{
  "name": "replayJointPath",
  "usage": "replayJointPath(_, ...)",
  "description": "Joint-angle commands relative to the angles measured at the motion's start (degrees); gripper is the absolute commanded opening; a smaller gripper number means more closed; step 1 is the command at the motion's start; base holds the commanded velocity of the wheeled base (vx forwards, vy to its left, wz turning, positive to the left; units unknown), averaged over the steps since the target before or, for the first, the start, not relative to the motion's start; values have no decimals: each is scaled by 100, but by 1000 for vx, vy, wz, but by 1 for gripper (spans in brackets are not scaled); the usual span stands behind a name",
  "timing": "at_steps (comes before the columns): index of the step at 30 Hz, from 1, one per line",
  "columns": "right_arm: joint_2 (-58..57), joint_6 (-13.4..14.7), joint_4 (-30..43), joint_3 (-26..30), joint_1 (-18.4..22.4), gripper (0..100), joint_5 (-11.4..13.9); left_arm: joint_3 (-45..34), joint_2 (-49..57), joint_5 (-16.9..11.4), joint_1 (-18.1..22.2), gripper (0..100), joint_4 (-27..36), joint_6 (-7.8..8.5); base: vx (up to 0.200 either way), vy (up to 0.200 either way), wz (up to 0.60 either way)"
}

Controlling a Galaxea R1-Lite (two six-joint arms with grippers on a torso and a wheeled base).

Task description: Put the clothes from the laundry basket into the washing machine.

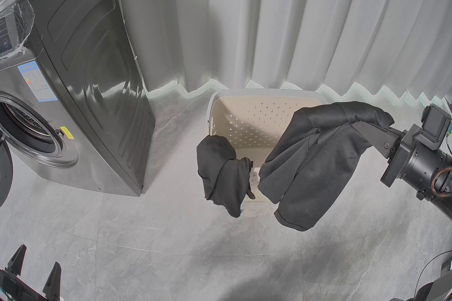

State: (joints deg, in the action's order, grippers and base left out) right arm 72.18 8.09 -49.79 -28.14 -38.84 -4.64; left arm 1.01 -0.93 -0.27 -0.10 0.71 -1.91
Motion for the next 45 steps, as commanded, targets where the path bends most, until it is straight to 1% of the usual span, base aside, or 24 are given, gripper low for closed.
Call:
replayJointPath(1,24,-1,-5,1,-18,0,-1,-84,93,0,1,100,0,-2,0,200,0)
replayJointPath(17,130,-1,-5,45,-89,0,-10,-84,93,0,1,100,0,-20,0,200,0)
replayJointPath(45,182,-1,-5,27,-89,0,-10,-84,93,0,1,100,-9,-20,0,200,0)
